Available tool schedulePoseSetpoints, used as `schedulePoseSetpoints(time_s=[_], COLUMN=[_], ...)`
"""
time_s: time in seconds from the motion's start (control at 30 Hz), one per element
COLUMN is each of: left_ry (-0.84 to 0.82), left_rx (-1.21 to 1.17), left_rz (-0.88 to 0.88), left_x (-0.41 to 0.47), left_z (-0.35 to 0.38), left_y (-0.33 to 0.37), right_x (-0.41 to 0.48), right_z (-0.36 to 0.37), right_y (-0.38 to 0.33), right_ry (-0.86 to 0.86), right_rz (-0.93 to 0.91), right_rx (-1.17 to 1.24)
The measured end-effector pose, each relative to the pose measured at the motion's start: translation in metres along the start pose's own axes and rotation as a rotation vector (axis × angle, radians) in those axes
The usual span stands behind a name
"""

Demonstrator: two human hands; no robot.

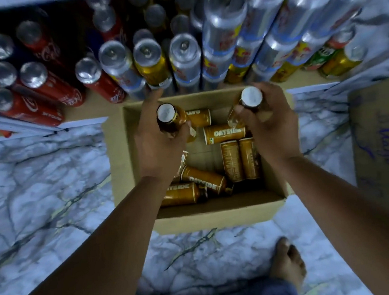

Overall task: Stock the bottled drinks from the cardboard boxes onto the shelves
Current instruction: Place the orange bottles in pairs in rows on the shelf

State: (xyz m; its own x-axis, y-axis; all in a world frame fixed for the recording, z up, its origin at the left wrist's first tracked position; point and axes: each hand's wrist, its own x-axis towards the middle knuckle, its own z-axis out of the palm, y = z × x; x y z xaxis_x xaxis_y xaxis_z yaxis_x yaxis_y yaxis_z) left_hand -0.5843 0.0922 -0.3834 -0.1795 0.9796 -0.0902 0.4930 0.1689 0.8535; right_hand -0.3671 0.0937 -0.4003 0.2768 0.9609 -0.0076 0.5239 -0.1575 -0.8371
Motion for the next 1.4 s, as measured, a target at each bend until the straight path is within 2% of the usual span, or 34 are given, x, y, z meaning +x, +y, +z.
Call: schedulePoseSetpoints(time_s=[0.27,0.4,0.7,0.9,1.17,1.4], left_ry=[-0.042,0.003,0.033,0.058,0.018,0.164], left_rx=[-0.071,-0.041,-0.184,-0.141,-0.22,-0.222], left_rz=[0.063,0.17,0.218,0.332,0.371,0.477], left_x=[-0.009,-0.02,-0.046,-0.07,-0.092,-0.087], left_z=[-0.069,-0.112,-0.252,-0.329,-0.394,-0.42], left_y=[0.122,0.197,0.379,0.473,0.547,0.594], right_x=[-0.021,-0.028,-0.049,-0.07,-0.093,-0.088], right_z=[-0.078,-0.12,-0.234,-0.29,-0.329,-0.349], right_y=[-0.135,-0.211,-0.415,-0.527,-0.619,-0.651], right_ry=[0.045,0.059,0.112,0.152,0.209,0.228], right_rz=[-0.001,-0.035,-0.075,-0.132,-0.221,-0.28], right_rx=[0.108,0.121,0.273,0.28,0.356,0.369])
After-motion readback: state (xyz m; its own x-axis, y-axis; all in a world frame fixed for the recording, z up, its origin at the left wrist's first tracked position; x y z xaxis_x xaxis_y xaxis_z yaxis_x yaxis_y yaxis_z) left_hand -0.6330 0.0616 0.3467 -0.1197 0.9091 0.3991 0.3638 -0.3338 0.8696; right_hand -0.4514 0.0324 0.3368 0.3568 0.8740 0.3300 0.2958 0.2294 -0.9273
